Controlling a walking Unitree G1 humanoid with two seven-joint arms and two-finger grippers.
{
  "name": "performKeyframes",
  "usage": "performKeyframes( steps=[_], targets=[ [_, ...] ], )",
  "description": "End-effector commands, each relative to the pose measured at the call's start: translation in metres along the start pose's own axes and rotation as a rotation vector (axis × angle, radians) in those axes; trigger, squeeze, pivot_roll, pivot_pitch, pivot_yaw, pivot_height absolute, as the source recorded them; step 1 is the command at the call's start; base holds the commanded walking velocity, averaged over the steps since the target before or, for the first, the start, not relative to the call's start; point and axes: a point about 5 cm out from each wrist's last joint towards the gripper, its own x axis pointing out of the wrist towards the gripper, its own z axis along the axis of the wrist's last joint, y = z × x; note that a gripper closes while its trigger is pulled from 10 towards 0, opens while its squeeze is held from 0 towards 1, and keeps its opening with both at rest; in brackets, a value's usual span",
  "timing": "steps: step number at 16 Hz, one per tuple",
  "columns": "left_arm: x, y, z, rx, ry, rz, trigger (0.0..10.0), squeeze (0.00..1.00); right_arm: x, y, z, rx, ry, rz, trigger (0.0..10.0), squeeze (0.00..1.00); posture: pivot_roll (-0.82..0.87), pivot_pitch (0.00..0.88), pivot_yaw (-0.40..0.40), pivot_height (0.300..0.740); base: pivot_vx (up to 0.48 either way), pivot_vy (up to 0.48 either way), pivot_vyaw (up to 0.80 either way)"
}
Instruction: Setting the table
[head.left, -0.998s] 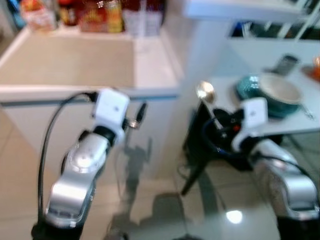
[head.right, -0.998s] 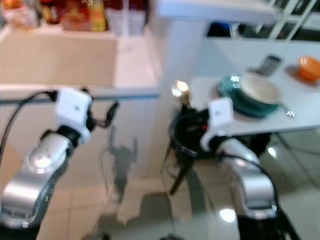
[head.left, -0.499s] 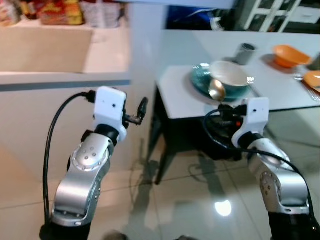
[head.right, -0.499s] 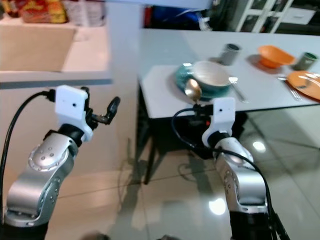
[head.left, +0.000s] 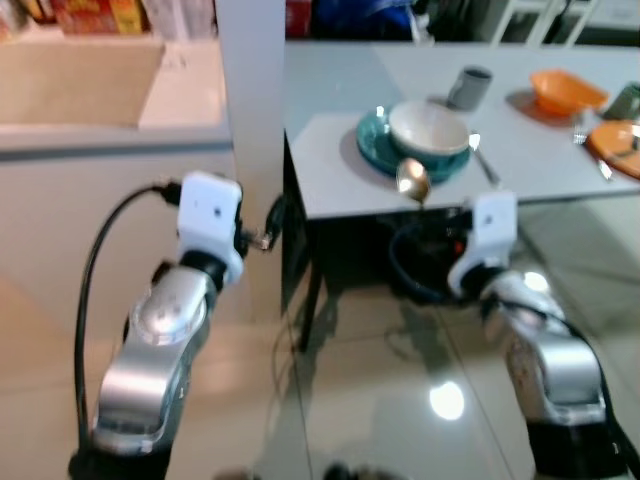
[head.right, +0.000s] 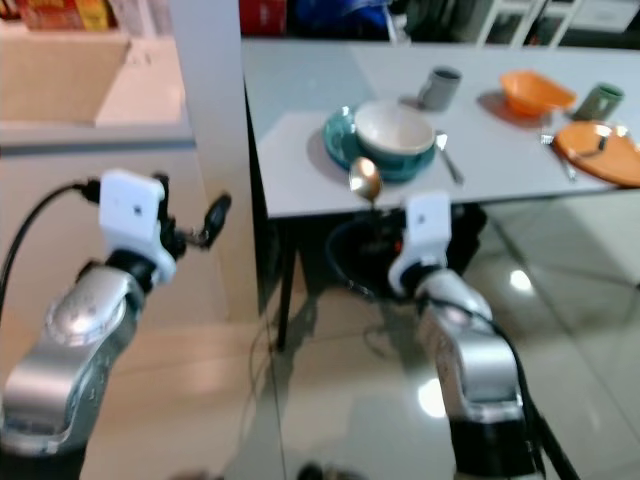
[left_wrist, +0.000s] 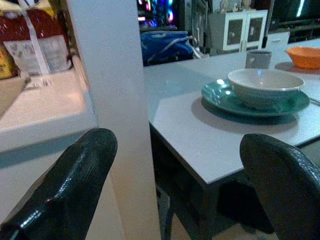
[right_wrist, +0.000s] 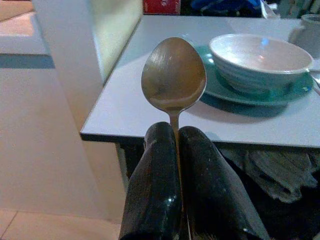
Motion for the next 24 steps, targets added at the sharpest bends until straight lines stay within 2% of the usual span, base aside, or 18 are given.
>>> performKeyframes(
  steps=[1, 3, 9, 18, 19, 21, 24],
  targets=[
    [-0.001, -0.001, 0.000, -0.004, -0.001, -0.012, 10.0, 0.00, 0.002, 0.001, 0.004, -0.017, -0.010, 0.001, 10.0, 0.00, 0.00, 0.085, -0.084, 0.740, 0.409, 0.000, 0.80],
    [-0.001, -0.002, 0.000, -0.009, -0.004, -0.020, 10.0, 0.00, 0.002, 0.000, 0.006, 0.019, -0.031, -0.019, 10.0, 0.00, 0.00, 0.082, -0.084, 0.740, 0.407, 0.000, 0.00],
    [-0.002, -0.003, 0.000, -0.006, -0.005, -0.037, 10.0, 0.00, 0.003, -0.002, 0.005, 0.007, -0.027, -0.020, 10.0, 0.00, 0.00, 0.069, -0.089, 0.740, 0.406, 0.000, 0.00],
    [-0.006, -0.003, -0.002, 0.006, 0.014, -0.038, 10.0, 0.00, 0.009, 0.005, 0.000, 0.039, 0.013, 0.031, 10.0, 0.00, 0.01, 0.066, -0.093, 0.740, 0.389, 0.000, 0.00],
    [-0.007, 0.000, -0.006, 0.027, 0.042, -0.028, 10.0, 0.00, 0.014, 0.006, -0.003, 0.066, 0.028, 0.030, 10.0, 0.00, 0.01, 0.078, -0.097, 0.740, 0.000, 0.000, 0.00],
    [-0.010, 0.002, -0.005, 0.023, 0.038, -0.037, 10.0, 0.00, 0.021, 0.007, -0.002, 0.076, 0.025, 0.040, 10.0, 0.00, 0.02, 0.090, -0.098, 0.740, 0.000, 0.000, 0.00],
    [-0.017, -0.006, -0.005, 0.050, 0.037, -0.167, 10.0, 0.00, 0.040, 0.007, -0.002, 0.084, 0.047, 0.021, 10.0, 0.00, 0.02, 0.124, -0.098, 0.740, 0.000, 0.000, 0.00]
  ],
)
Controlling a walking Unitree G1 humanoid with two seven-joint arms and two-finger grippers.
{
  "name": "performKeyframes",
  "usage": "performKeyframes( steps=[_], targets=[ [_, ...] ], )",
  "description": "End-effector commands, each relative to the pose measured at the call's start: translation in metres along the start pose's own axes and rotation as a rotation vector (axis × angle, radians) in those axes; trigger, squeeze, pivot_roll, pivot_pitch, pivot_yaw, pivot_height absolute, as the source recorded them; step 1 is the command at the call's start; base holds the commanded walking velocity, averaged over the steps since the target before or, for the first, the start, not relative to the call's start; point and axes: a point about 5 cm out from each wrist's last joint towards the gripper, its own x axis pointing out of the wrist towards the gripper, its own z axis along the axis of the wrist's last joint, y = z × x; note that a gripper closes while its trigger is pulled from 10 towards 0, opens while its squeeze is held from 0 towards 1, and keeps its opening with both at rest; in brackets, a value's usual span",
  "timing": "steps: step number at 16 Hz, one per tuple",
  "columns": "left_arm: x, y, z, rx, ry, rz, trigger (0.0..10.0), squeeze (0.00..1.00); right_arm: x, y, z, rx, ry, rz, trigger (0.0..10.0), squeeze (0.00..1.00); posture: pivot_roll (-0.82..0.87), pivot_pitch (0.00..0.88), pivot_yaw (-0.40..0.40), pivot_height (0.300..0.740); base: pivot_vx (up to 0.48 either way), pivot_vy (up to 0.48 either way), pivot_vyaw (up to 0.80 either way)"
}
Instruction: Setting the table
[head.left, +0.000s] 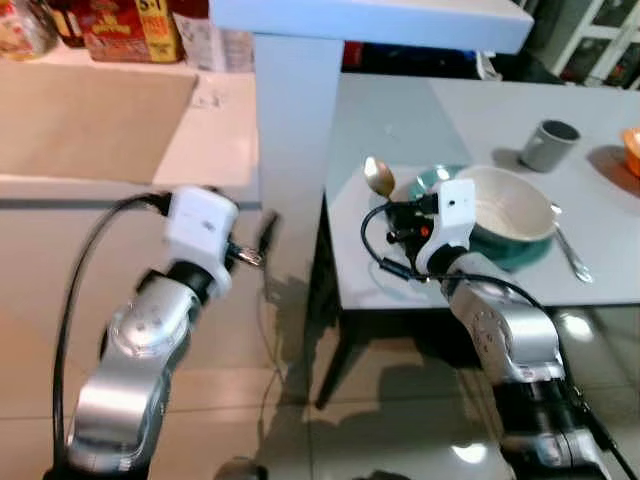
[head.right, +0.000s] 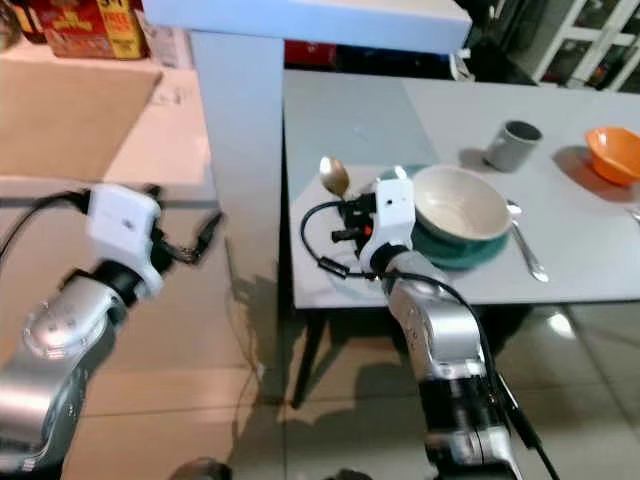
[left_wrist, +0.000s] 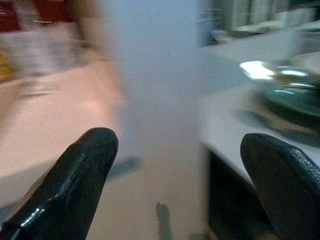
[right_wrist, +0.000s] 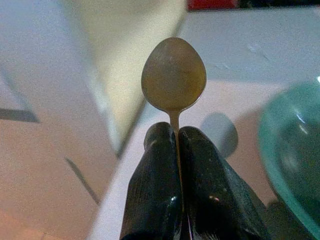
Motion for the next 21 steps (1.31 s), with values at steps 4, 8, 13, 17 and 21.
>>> performKeyframes(
  steps=[4, 8, 13, 17, 21],
  targets=[
    [-0.009, -0.007, 0.004, 0.006, -0.001, -0.099, 10.0, 0.00, 0.025, -0.002, -0.001, -0.030, 0.024, -0.031, 10.0, 0.00, 0.04, 0.167, -0.110, 0.740, 0.000, 0.000, 0.00],
    [-0.023, -0.012, 0.002, 0.003, 0.027, -0.188, 10.0, 0.00, 0.045, -0.006, -0.011, -0.073, 0.110, -0.071, 10.0, 0.00, 0.04, 0.222, -0.116, 0.740, 0.000, 0.000, 0.00],
    [-0.029, -0.018, 0.004, -0.010, 0.040, -0.228, 10.0, 0.00, 0.059, -0.001, -0.009, -0.046, 0.128, -0.097, 10.0, 0.00, 0.04, 0.251, -0.111, 0.740, 0.000, 0.000, 0.00],
    [-0.030, -0.021, 0.006, -0.016, 0.047, -0.251, 10.0, 0.00, 0.068, 0.006, -0.001, -0.012, 0.111, -0.113, 10.0, 0.00, 0.05, 0.261, -0.103, 0.740, 0.000, 0.000, 0.00],
    [-0.030, -0.022, 0.007, -0.016, 0.049, -0.262, 10.0, 0.00, 0.072, 0.011, 0.002, 0.002, 0.109, -0.107, 10.0, 0.00, 0.06, 0.262, -0.105, 0.740, 0.000, 0.000, 0.00]
  ],
)
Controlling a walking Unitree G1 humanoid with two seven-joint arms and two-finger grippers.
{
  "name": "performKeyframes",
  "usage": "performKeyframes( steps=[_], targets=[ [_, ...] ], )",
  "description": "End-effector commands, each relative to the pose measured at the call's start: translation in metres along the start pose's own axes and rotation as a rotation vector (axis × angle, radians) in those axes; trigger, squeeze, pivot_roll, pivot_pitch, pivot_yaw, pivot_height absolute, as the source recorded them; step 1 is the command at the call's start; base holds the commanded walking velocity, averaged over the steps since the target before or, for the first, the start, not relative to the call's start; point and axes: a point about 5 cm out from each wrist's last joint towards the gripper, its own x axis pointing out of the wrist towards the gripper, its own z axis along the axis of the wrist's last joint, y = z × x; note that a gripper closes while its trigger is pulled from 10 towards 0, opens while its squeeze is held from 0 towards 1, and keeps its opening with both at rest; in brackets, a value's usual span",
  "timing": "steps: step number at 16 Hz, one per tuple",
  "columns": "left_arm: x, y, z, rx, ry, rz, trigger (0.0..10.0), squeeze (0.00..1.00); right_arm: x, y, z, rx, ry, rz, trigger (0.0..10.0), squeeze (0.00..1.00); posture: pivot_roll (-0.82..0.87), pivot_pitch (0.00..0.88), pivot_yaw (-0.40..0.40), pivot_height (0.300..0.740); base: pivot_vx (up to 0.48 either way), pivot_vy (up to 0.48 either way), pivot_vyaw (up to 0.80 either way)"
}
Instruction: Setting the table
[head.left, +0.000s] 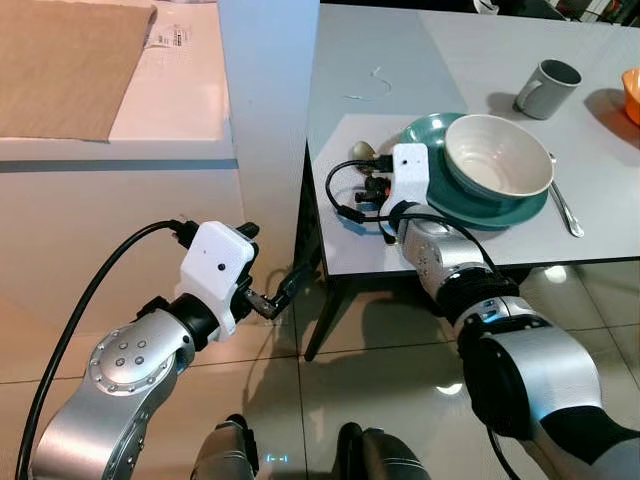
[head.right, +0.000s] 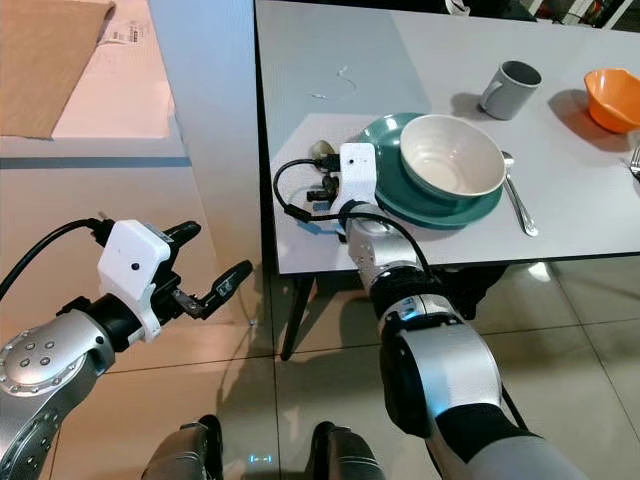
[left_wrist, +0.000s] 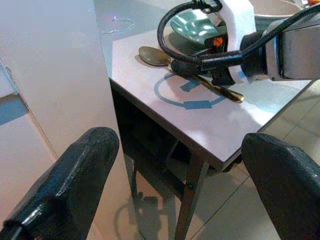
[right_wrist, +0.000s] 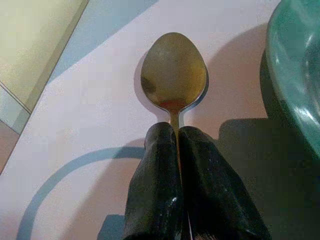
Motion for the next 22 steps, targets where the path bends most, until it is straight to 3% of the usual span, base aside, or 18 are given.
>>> performKeyframes(
  steps=[1, 2, 3, 7, 9, 10, 13, 17, 18, 19, 20, 22],
  targets=[
    [0.000, -0.006, 0.004, 0.005, -0.009, -0.041, 10.0, 0.00, 0.000, 0.000, -0.010, 0.040, 0.046, 0.000, 10.0, 0.00, 0.06, 0.261, -0.104, 0.740, 0.000, 0.000, 0.00],
    [0.000, -0.005, 0.004, 0.005, -0.010, -0.042, 10.0, 0.00, 0.000, 0.001, -0.010, 0.051, 0.046, 0.004, 10.0, 0.61, 0.06, 0.258, -0.103, 0.740, 0.000, 0.000, 0.00],
    [0.001, -0.005, 0.004, 0.005, -0.010, -0.042, 10.0, 0.00, 0.000, 0.001, -0.010, 0.054, 0.046, 0.005, 10.0, 1.00, 0.06, 0.256, -0.103, 0.740, 0.000, 0.000, 0.00],
    [0.004, -0.003, 0.007, 0.019, -0.026, -0.032, 10.0, 0.00, 0.000, -0.003, -0.005, 0.027, 0.034, -0.009, 10.0, 1.00, 0.06, 0.237, -0.102, 0.740, 0.000, 0.000, 0.00],
    [0.007, 0.007, 0.012, -0.004, -0.066, 0.055, 10.0, 0.00, 0.001, -0.004, 0.011, -0.012, -0.031, -0.006, 10.0, 1.00, 0.06, 0.199, -0.107, 0.740, 0.000, 0.000, 0.00],
    [0.009, 0.014, 0.012, -0.002, -0.074, 0.117, 10.0, 0.00, 0.001, -0.003, 0.023, -0.010, -0.087, 0.016, 10.0, 0.00, 0.06, 0.187, -0.106, 0.740, 0.000, 0.000, 0.00],
    [0.017, 0.024, 0.013, 0.026, -0.075, 0.228, 10.0, 0.00, -0.014, -0.003, 0.045, 0.006, -0.278, 0.096, 10.0, 0.00, 0.05, 0.153, -0.095, 0.740, 0.000, 0.000, 0.00],
    [0.033, 0.027, 0.007, 0.026, -0.042, 0.345, 10.0, 0.00, -0.077, -0.005, 0.039, -0.083, -0.495, 0.120, 10.0, 0.00, 0.00, 0.116, -0.061, 0.740, 0.000, -0.360, 0.00],
    [0.037, 0.024, 0.006, 0.061, -0.042, 0.341, 10.0, 0.00, -0.085, -0.011, 0.024, -0.070, -0.474, 0.028, 10.0, 0.00, -0.01, 0.110, -0.048, 0.740, 0.000, -0.480, 0.00],
    [0.043, 0.018, 0.006, 0.045, -0.061, 0.329, 10.0, 0.00, -0.098, -0.012, 0.014, -0.019, -0.470, -0.016, 10.0, 0.00, -0.02, 0.098, -0.026, 0.740, 0.000, -0.480, 0.00],
    [0.044, 0.017, 0.007, 0.044, -0.066, 0.329, 10.0, 0.00, -0.101, -0.011, 0.014, -0.009, -0.480, -0.015, 10.0, 0.00, -0.02, 0.098, -0.026, 0.740, 0.000, -0.480, 0.00],
    [0.047, 0.017, 0.011, 0.048, -0.087, 0.337, 10.0, 0.00, -0.122, -0.008, 0.022, -0.022, -0.519, 0.002, 10.0, 0.00, -0.02, 0.082, -0.022, 0.740, 0.000, -0.480, 0.00]
  ],
)
